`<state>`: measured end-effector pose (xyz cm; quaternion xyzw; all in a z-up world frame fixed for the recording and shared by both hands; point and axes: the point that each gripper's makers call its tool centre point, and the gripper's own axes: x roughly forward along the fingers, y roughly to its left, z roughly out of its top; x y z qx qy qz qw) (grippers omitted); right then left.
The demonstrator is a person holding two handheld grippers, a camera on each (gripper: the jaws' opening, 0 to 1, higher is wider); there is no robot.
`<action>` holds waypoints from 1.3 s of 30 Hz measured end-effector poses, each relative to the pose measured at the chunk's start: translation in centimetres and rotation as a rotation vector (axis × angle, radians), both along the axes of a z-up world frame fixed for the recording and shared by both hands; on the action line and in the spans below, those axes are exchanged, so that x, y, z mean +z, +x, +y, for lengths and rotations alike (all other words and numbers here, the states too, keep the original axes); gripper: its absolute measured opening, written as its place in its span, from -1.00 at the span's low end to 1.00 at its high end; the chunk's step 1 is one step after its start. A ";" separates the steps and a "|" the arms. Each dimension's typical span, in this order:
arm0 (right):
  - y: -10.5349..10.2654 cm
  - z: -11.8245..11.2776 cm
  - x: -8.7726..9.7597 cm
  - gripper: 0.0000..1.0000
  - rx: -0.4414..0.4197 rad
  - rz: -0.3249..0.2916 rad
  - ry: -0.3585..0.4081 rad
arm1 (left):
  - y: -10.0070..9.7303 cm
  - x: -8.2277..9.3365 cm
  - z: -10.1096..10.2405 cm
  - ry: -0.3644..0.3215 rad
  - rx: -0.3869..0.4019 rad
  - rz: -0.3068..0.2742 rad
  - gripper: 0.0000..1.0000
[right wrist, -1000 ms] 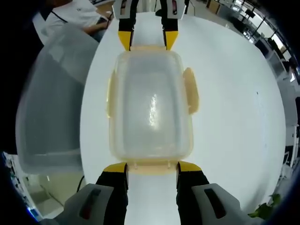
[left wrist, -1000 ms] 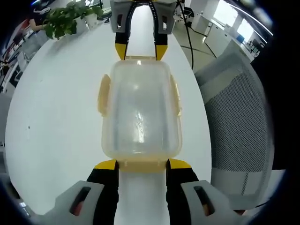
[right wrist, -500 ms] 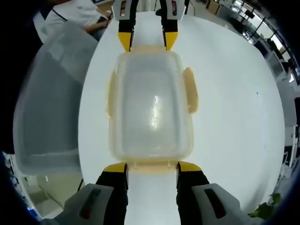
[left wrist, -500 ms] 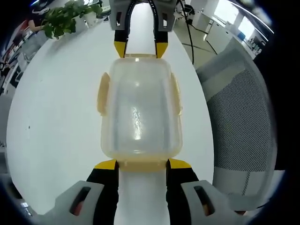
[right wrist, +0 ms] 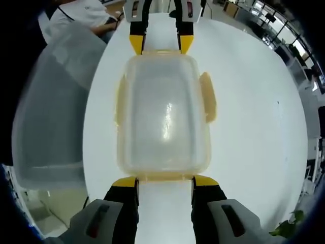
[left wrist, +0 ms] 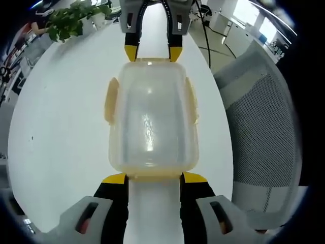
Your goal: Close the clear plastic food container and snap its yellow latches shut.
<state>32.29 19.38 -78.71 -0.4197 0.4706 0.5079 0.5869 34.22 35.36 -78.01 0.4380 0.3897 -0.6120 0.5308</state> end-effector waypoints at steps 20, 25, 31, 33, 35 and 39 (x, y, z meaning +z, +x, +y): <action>0.0 -0.3 -0.4 -0.18 0.067 -0.064 -0.034 | 0.2 -0.2 0.1 -0.018 -0.041 -0.047 -0.20; -0.1 -0.5 -0.4 -0.18 0.042 -0.047 -0.030 | 0.2 -0.3 0.0 -0.008 -0.030 -0.048 -0.20; -0.2 -0.5 -0.2 -0.19 0.030 -0.042 -0.026 | 0.3 -0.3 0.1 -0.001 -0.033 -0.049 -0.19; -0.2 -0.6 -0.2 -0.21 0.026 -0.041 -0.028 | 0.3 -0.3 0.1 0.001 -0.030 -0.054 -0.18; -0.3 -0.8 -0.2 -0.22 0.022 -0.037 -0.025 | 0.3 -0.3 0.1 0.002 -0.033 -0.054 -0.14; -0.6 -1.3 -0.4 -0.18 -0.003 -0.027 -0.023 | 0.1 -0.4 0.1 0.001 -0.021 -0.047 -0.10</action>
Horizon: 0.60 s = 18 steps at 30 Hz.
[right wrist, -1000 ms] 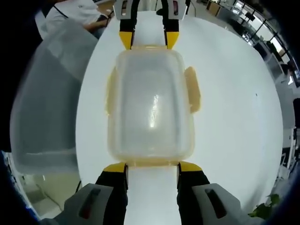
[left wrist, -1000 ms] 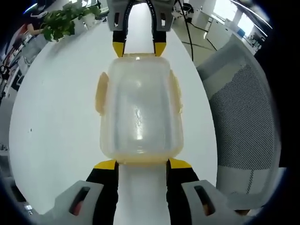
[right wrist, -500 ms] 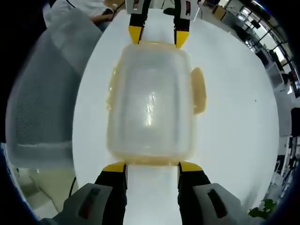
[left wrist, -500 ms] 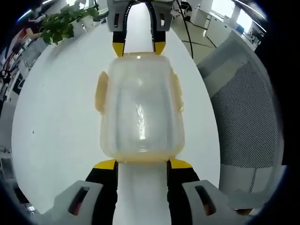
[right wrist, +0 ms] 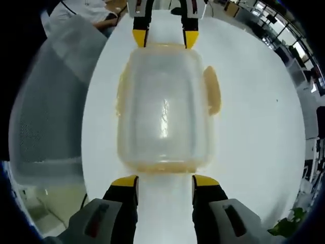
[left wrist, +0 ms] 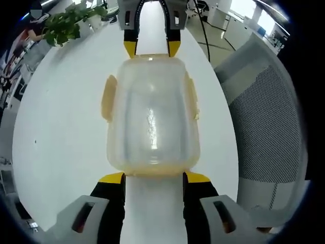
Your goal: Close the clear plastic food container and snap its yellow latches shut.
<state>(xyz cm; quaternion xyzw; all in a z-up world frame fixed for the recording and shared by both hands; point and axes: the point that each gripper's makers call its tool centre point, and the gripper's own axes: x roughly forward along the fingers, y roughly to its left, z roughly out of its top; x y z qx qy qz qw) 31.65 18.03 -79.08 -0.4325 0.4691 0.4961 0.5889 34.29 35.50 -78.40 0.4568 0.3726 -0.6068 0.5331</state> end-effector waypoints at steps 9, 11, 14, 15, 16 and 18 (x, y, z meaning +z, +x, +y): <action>-1.0 0.1 0.3 -0.16 -0.056 0.011 0.045 | -0.6 -0.2 0.6 0.018 0.015 0.010 -0.05; -1.2 0.1 0.3 -0.14 -0.076 0.017 0.053 | -0.6 -0.4 1.1 0.032 0.020 0.006 -0.05; -1.8 0.1 0.4 -0.12 -0.120 0.033 0.070 | -0.8 -0.3 1.4 0.017 0.058 0.012 -0.05; -1.8 0.1 0.4 -0.12 -0.135 0.034 0.075 | -0.8 -0.3 1.4 0.011 0.075 0.016 -0.05; -1.8 -0.1 0.4 -0.13 -0.157 0.037 0.079 | -0.8 -0.3 1.6 0.009 0.099 0.024 -0.05; -1.8 -0.3 0.6 -0.17 -0.178 0.034 0.090 | -0.8 -0.1 1.9 0.018 0.144 0.037 -0.08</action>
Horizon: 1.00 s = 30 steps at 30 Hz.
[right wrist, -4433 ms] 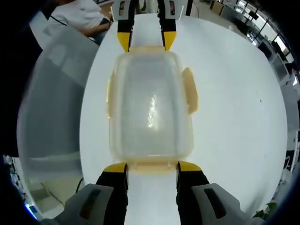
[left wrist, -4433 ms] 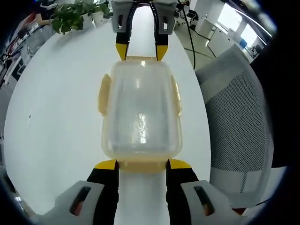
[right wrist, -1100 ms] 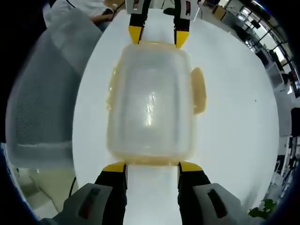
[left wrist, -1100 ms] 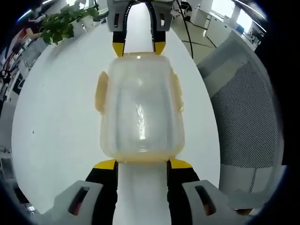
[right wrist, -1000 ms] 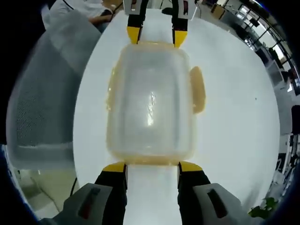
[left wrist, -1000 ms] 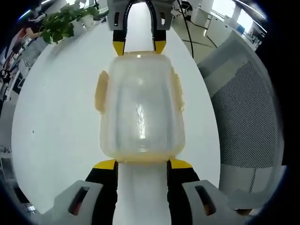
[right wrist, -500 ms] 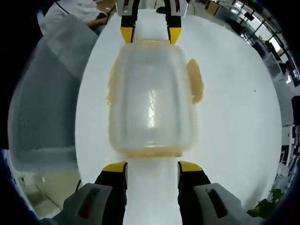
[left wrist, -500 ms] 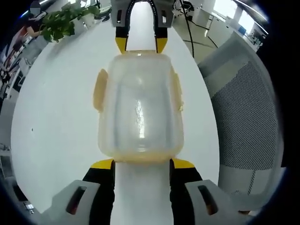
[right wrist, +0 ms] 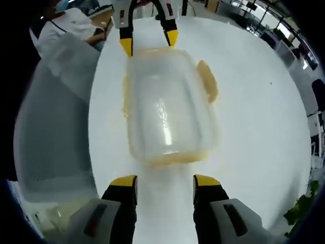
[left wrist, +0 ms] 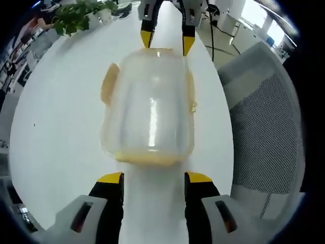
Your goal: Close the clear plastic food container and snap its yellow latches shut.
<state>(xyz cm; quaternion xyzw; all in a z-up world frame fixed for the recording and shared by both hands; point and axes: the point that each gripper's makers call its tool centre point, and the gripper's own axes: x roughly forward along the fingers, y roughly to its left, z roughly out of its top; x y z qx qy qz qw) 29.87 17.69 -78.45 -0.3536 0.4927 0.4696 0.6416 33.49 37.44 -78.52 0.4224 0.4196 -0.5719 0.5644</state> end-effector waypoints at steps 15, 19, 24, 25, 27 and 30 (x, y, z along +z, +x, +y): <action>-0.2 0.0 1.8 -0.18 -0.175 0.028 0.088 | -0.7 1.8 -0.1 -0.085 0.235 0.133 -0.10; -0.1 0.4 2.2 -0.19 -0.229 0.036 0.117 | -1.2 1.9 -0.2 -0.093 0.297 0.164 -0.10; 0.4 0.9 2.6 -0.25 -0.320 0.052 0.151 | -0.9 2.0 0.0 -0.092 0.339 0.153 -0.08; 0.3 0.9 2.6 -0.27 -0.324 0.055 0.151 | -0.6 2.1 -0.1 -0.106 0.369 0.155 -0.06; 0.4 1.0 2.7 -0.27 -0.336 0.054 0.149 | -0.5 2.2 -0.3 -0.136 0.431 0.186 -0.07; 0.8 1.2 2.8 -0.26 -0.360 0.050 0.156 | -0.2 2.4 -0.6 -0.171 0.499 0.215 -0.09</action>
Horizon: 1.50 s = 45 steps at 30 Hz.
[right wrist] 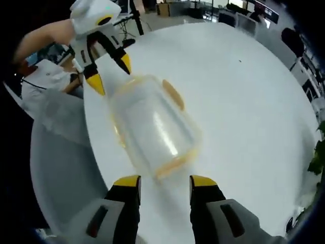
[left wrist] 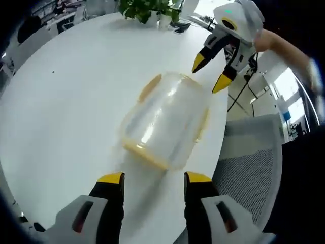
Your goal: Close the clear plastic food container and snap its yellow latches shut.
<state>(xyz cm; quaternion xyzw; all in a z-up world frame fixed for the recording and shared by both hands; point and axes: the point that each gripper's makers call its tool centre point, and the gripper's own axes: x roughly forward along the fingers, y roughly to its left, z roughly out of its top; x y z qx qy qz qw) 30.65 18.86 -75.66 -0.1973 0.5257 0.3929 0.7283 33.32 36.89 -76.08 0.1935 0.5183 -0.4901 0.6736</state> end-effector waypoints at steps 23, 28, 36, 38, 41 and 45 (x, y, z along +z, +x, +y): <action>2.3 -0.2 -0.2 -0.29 -0.247 -0.002 0.040 | 1.8 -0.4 -0.6 -0.041 0.259 0.079 -0.16; 2.4 -0.1 -0.6 -0.30 -0.280 0.000 0.045 | 2.0 -0.5 -0.9 -0.045 0.270 0.079 -0.20; 2.5 0.2 -0.9 -0.30 -0.319 0.015 0.065 | 2.0 -1.0 -1.0 -0.032 0.266 0.080 -0.21; 2.7 0.3 -0.9 -0.31 -0.338 0.017 0.075 | 2.0 -1.0 -1.1 -0.041 0.279 0.086 -0.21; 2.7 0.4 -1.0 -0.34 -0.353 0.032 0.076 | 2.3 -1.0 -1.2 -0.053 0.301 0.090 -0.21; 2.5 0.6 -1.0 -0.37 -0.366 0.048 0.088 | 2.1 -1.1 -1.5 -0.054 0.311 0.106 -0.22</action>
